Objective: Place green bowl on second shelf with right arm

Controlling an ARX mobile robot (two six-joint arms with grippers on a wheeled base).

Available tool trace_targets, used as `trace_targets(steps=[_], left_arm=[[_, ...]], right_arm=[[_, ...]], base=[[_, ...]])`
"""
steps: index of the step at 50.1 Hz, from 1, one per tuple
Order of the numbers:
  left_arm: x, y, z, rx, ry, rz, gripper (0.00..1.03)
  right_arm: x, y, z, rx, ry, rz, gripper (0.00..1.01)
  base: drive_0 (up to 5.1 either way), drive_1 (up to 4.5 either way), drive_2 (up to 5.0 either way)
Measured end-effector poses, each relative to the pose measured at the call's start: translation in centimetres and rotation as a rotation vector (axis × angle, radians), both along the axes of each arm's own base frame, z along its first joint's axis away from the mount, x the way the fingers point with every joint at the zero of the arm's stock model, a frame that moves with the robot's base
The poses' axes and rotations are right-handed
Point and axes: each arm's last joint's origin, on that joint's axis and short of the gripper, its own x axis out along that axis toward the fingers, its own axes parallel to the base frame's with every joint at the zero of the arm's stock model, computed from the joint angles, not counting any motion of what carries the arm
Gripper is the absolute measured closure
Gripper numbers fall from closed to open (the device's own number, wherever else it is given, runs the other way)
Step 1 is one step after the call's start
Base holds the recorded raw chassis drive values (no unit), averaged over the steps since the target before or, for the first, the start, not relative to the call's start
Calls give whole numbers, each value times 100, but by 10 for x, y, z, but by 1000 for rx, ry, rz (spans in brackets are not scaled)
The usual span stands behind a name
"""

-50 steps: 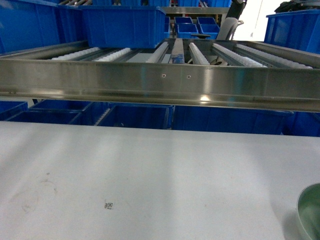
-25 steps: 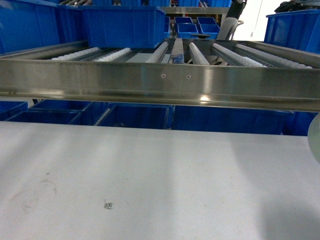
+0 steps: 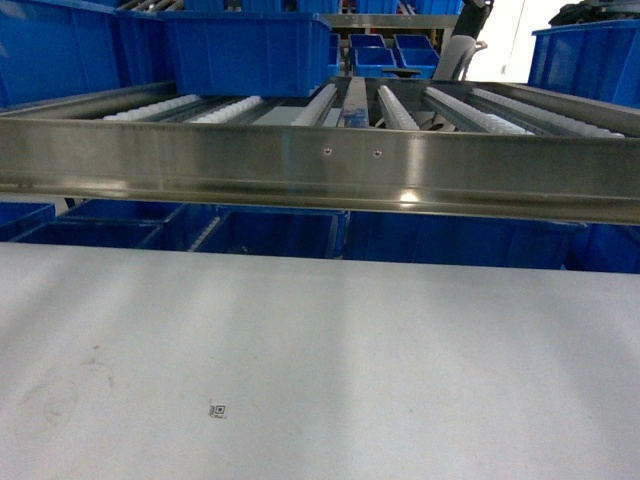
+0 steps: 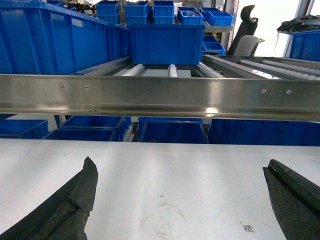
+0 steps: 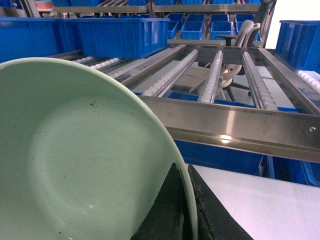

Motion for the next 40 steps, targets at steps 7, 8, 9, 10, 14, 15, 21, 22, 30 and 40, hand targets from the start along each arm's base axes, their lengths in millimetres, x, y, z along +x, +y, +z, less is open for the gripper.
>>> trace_targets(steps=[7, 8, 9, 10, 14, 15, 21, 22, 30, 40], left_arm=[[0, 0, 0, 0, 0, 0, 5], [0, 0, 0, 0, 0, 0, 5], [0, 0, 0, 0, 0, 0, 5], [0, 0, 0, 0, 0, 0, 5], [0, 0, 0, 0, 0, 0, 5], [0, 0, 0, 0, 0, 0, 5], [0, 0, 0, 0, -1, 0, 5], [0, 0, 0, 0, -1, 0, 5], [0, 0, 0, 0, -1, 0, 5], [0, 0, 0, 0, 0, -1, 5]], right_arm=[[-25, 18, -3, 31, -56, -14, 99], [-27, 19, -3, 32, -63, -19, 99], [-28, 19, -4, 35, -66, -32, 99], [-30, 20, -5, 39, -65, -37, 99], [-38, 22, -8, 62, -65, -68, 99], [-40, 23, -9, 64, -69, -73, 99], [-56, 25, -21, 74, -91, -122, 99], [-56, 25, -21, 74, -92, -121, 99], [-62, 32, -25, 41, -123, -97, 99], [-62, 32, -26, 38, -116, -103, 99]], base=[[0, 0, 0], [0, 0, 0], [0, 0, 0], [0, 0, 0], [0, 0, 0], [0, 0, 0], [0, 0, 0], [0, 0, 0], [0, 0, 0], [0, 0, 0]])
